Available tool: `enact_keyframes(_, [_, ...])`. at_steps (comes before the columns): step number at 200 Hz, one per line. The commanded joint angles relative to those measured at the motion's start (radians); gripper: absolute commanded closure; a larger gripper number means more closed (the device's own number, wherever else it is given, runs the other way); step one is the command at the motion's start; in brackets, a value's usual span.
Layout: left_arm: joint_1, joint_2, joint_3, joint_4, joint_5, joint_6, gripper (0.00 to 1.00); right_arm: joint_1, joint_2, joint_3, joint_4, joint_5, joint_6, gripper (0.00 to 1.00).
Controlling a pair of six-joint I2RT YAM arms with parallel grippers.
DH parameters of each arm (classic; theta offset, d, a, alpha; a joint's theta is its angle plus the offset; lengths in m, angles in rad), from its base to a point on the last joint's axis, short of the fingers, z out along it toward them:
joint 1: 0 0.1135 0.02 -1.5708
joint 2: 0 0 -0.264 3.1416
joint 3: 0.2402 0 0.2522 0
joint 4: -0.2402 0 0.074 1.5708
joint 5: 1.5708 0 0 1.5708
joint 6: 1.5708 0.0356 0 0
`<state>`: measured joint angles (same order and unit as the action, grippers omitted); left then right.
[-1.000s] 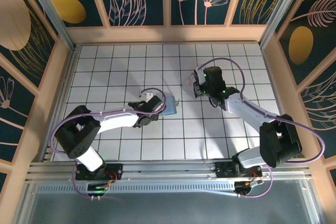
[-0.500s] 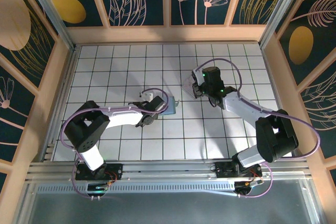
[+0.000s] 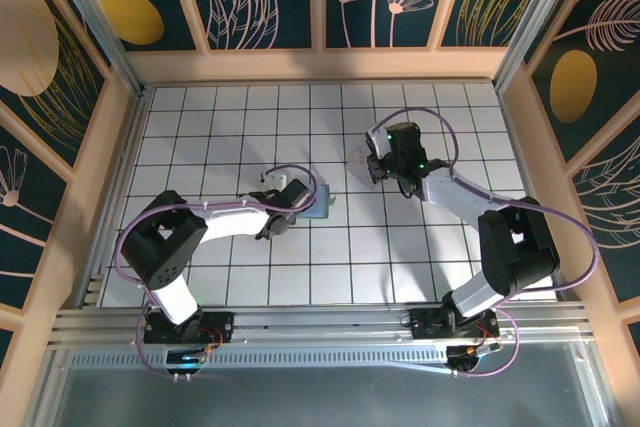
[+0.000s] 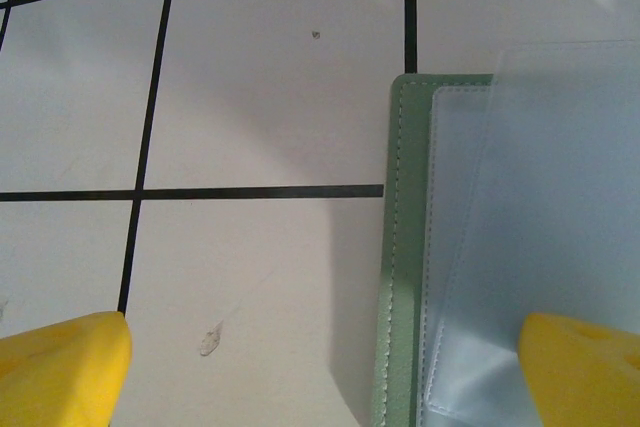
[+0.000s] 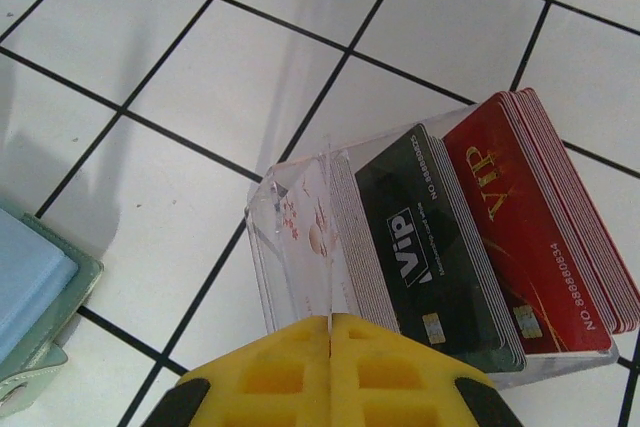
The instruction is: Take the credit cards out of the card holder
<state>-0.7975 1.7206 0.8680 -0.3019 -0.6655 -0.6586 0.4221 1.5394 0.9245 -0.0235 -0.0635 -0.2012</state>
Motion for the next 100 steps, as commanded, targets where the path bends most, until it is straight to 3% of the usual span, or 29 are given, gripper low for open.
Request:
enact_keyframes(1, [0.006, -0.053, 0.006, -0.063, 0.013, 0.018, 0.01, -0.009, 0.017, 0.031, 0.037, -0.017, -0.032, 1.0])
enact_keyframes(100, [0.006, -0.16, 0.005, -0.065, 0.024, 0.008, 0.01, -0.038, 0.06, 0.033, 0.061, -0.087, -0.051, 1.0])
